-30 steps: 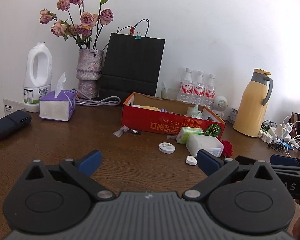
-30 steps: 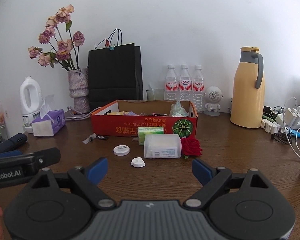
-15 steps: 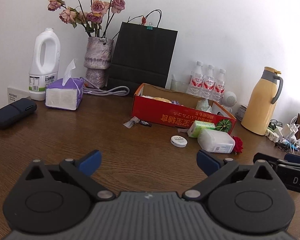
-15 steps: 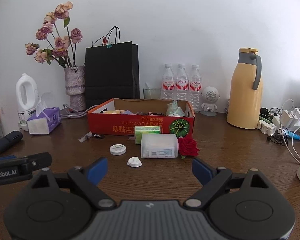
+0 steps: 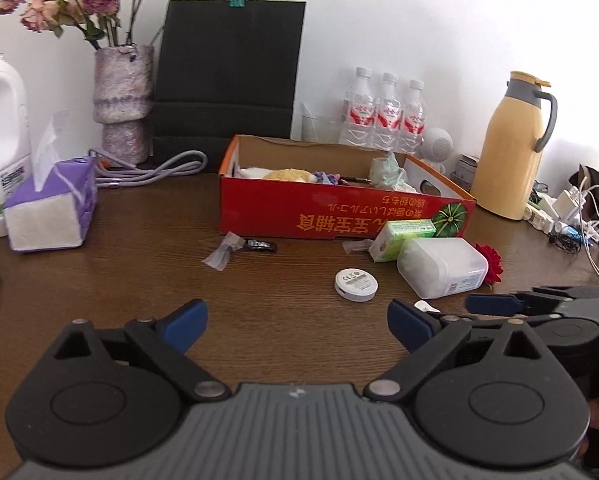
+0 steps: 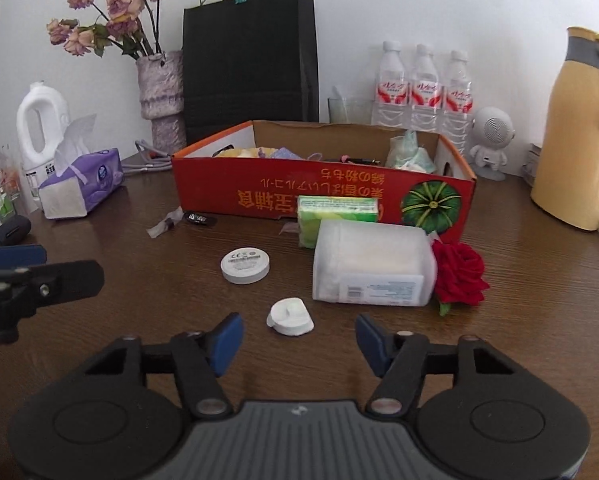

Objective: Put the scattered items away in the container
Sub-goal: 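Grasp the white round disc with the left tool while the right grasps the white clip, then carry the disc in the left tool while the right tool carries the clip to the box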

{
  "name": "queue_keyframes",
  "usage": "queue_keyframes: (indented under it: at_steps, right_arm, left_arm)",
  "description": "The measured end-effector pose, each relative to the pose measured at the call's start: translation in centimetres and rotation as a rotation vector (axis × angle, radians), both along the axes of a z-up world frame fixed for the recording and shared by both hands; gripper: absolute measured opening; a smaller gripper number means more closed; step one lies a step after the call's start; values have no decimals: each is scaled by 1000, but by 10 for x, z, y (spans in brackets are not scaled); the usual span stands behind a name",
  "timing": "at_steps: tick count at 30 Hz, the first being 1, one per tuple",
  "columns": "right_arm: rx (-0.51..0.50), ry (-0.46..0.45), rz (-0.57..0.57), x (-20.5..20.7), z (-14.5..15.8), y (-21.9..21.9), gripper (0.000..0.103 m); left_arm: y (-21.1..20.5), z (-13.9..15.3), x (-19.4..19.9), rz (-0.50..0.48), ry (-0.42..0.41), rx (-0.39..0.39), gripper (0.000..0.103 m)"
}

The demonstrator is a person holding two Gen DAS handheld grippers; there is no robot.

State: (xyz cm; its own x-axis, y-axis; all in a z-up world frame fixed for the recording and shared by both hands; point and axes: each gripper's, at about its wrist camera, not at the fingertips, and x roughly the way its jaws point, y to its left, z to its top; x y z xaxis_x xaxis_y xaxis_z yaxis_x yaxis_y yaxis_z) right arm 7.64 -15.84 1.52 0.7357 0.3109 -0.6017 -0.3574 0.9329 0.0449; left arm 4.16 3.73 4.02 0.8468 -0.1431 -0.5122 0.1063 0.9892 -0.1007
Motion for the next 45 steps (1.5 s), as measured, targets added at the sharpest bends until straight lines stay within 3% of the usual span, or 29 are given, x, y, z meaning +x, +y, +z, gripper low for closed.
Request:
queue_keyframes:
  at_steps: [1,5,11,15,16,18,20,27,30,38,45]
  right_arm:
    - [-4,9,0,7,-1,3,52]
    - [-37,13,0,12,-8,5,25]
    - [25,21,-38,0,-4,-29,25]
    - [94,-7,-73,-8,3,-51,25]
    - [99,-11,-73,-9,5,-54,25]
    - [102,-23,-75,-9,7,-57,25]
    - [105,-22,-76,-10,7,-58,25]
    - [120,-86,-75,-37,27,-57,25]
    - [125,-91,-67,-54,29,-53,25]
    - [118,-144,-57,-117,36,-47,25]
    - [131,-259,-82,-159,42,-56,25]
  left_arm:
    - [-1,-1,9,-18,11,3,96]
    - [-14,-8,44,-95,46,55,87]
    - [-40,-29,88,-175,116,62,84]
    - [-55,-36,105,-169,138,104,57]
    - [-56,-37,106,-167,135,109,56]
    - [-57,-36,105,-159,128,131,40]
    - [-54,-34,101,-147,136,97,40]
    - [-48,1,34,-77,18,20,40]
    - [-53,14,-9,-19,-62,40,40]
    - [-58,21,-97,58,-173,84,40]
    - [-56,18,-136,69,-230,63,40]
